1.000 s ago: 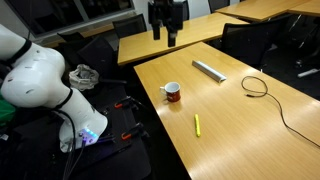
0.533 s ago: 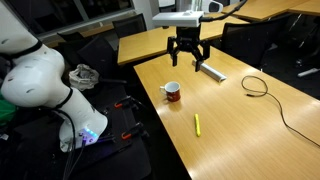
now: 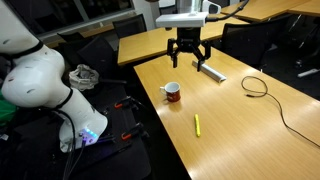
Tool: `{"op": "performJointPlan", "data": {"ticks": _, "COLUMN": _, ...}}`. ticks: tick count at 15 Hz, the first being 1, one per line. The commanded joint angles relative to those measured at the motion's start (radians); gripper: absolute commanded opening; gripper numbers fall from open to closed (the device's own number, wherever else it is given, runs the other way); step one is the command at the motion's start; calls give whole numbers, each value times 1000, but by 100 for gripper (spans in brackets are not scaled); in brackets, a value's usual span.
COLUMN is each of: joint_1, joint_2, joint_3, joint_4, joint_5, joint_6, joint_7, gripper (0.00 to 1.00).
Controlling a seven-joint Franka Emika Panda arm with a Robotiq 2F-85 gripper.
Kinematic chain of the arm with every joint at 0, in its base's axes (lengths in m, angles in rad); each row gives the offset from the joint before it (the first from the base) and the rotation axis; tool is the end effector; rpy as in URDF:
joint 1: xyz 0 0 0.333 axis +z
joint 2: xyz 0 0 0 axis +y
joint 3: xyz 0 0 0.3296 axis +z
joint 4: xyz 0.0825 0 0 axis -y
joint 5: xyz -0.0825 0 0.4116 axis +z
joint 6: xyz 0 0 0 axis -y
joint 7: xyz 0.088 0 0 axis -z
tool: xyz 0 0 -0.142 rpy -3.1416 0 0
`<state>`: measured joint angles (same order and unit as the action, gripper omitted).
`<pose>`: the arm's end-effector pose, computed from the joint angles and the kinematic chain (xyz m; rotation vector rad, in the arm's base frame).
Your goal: Put the marker in the mug
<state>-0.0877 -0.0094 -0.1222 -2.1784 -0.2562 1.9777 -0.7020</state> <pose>0.5105 -0.1335 0.3461 2.8561 0.9097 -0.4063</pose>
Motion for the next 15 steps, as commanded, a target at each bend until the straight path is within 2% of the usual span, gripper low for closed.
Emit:
{"op": "performJointPlan", "data": {"ticks": 1, "joint_1": -14, "joint_2": 52, "joint_3": -3, "joint_4": 18, "joint_5": 97, "joint_6": -2, "joint_7": -139, "gripper": 100}}
{"op": "performJointPlan", "data": {"ticks": 3, "joint_1": -31, "joint_2": 80, "joint_3": -6, "joint_4": -29, "joint_5": 96, "joint_6": 128, "joint_7": -249, "gripper": 100}}
{"op": "performJointPlan", "data": {"ticks": 6, "joint_1": -65, "joint_2": 179, "joint_3": -1, "joint_4": -53, "joint_5": 84, "joint_6": 298, "joint_7": -279, "gripper": 100}}
{"op": "performJointPlan", "data": {"ticks": 15, "joint_1": -120, "joint_2": 456, "joint_3": 46, "joint_4": -41, "joint_5": 47, "joint_6": 563, "joint_7": -266, "gripper": 100}}
